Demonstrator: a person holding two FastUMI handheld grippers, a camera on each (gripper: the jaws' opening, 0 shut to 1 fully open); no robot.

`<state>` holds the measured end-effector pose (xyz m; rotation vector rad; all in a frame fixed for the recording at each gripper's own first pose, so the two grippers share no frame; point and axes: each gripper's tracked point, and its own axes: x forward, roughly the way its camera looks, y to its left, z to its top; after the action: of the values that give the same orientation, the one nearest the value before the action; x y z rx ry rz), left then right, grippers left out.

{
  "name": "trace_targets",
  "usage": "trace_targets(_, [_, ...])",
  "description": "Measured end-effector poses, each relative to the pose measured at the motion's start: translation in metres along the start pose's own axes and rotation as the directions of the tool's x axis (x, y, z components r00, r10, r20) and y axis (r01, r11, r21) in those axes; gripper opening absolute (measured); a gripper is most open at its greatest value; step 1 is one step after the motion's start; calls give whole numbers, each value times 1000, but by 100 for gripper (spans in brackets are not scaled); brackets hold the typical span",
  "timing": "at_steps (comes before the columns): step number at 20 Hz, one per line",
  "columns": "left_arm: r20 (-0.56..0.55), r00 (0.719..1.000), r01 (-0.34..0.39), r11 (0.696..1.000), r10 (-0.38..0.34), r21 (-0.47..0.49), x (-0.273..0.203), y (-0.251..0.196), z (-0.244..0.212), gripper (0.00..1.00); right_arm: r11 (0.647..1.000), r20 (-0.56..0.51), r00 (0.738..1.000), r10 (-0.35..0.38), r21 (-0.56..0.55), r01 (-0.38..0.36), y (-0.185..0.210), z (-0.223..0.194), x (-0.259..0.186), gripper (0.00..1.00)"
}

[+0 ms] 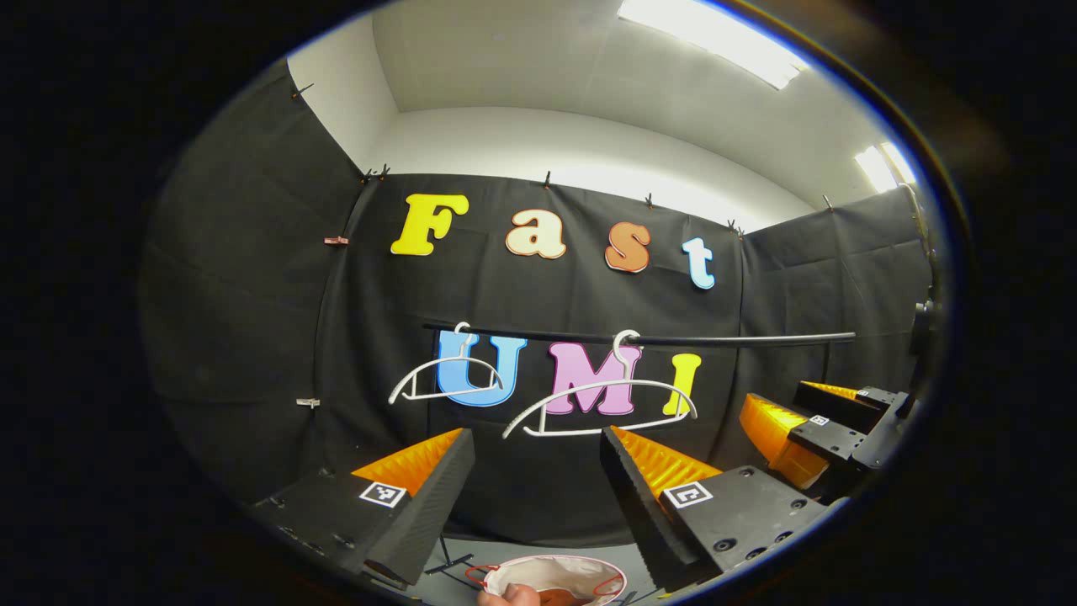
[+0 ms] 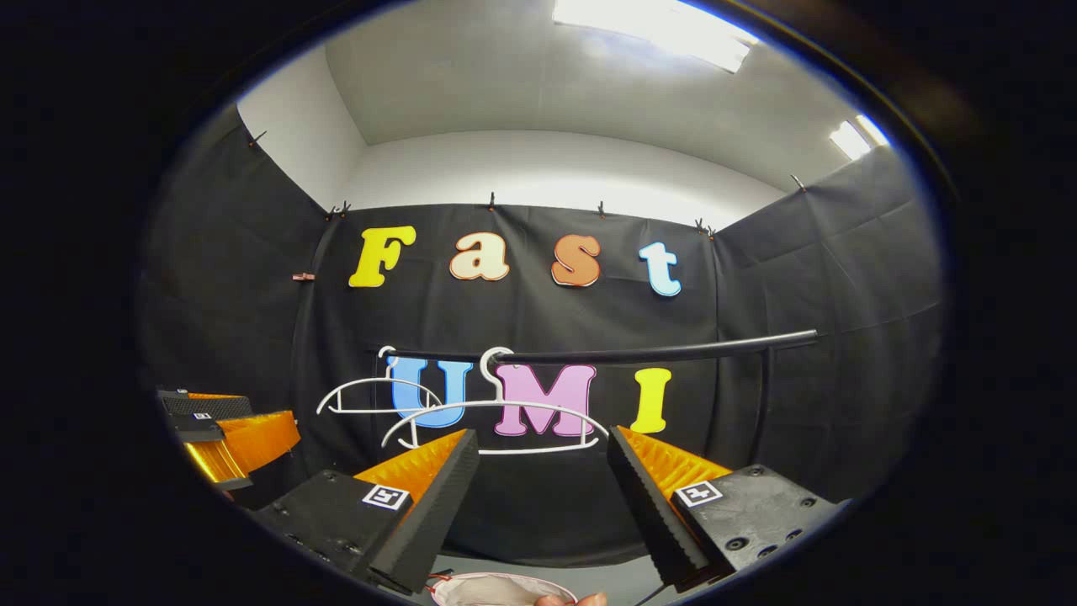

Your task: Grasp the clothes on the hanger with both hands and then place them into the laundry hamper below.

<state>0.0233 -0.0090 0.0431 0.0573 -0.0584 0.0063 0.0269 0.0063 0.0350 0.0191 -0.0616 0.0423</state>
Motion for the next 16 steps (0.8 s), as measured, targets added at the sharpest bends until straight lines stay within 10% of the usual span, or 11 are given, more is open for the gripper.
trace_targets(16, [-20,1000,21,1000,-20,22,11,2,-7,95,999,2,1000,20,-35,-20,15,-6,8,98])
